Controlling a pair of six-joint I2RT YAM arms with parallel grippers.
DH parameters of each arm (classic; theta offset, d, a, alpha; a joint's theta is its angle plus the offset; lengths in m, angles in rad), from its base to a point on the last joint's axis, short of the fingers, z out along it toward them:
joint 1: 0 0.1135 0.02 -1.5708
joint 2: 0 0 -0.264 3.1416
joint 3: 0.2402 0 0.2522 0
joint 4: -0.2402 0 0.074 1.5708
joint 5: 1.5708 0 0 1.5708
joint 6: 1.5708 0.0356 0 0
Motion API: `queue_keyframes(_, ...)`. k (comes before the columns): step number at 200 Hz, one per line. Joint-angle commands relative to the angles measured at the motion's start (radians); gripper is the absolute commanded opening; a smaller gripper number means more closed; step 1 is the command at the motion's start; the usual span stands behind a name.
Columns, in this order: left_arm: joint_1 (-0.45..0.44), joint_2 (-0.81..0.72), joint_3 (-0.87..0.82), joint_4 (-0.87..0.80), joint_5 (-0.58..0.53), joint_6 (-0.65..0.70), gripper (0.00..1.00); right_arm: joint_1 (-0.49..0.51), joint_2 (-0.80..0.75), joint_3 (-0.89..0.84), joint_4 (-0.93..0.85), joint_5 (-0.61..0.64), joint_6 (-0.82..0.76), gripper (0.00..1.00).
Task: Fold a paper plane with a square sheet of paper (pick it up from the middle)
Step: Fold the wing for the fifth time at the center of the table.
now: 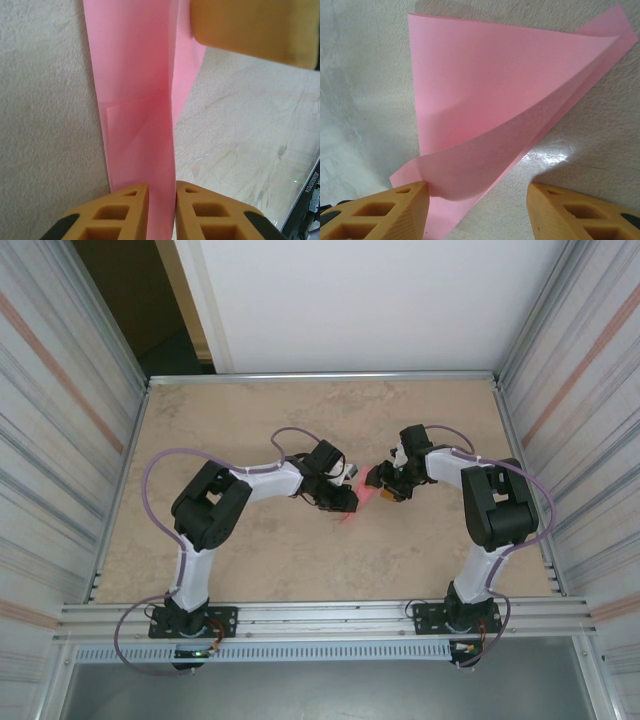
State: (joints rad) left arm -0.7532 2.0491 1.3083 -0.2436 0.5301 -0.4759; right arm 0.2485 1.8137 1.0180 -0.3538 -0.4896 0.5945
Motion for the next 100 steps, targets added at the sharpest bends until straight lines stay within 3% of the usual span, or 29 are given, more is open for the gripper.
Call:
queue_keyframes(1, -0.005, 0.018, 0.006, -0.029, -0.010, 0.021, 0.20, 0.016, 0.091, -0.016, 0.018, 0.095, 0.007, 0.55)
queue_keyframes(100, 0.019, 0.020, -0.037, 0.043, 0.063, -0.020, 0.14, 0.017, 0.123, 0.009, 0.001, 0.101, -0.004, 0.55)
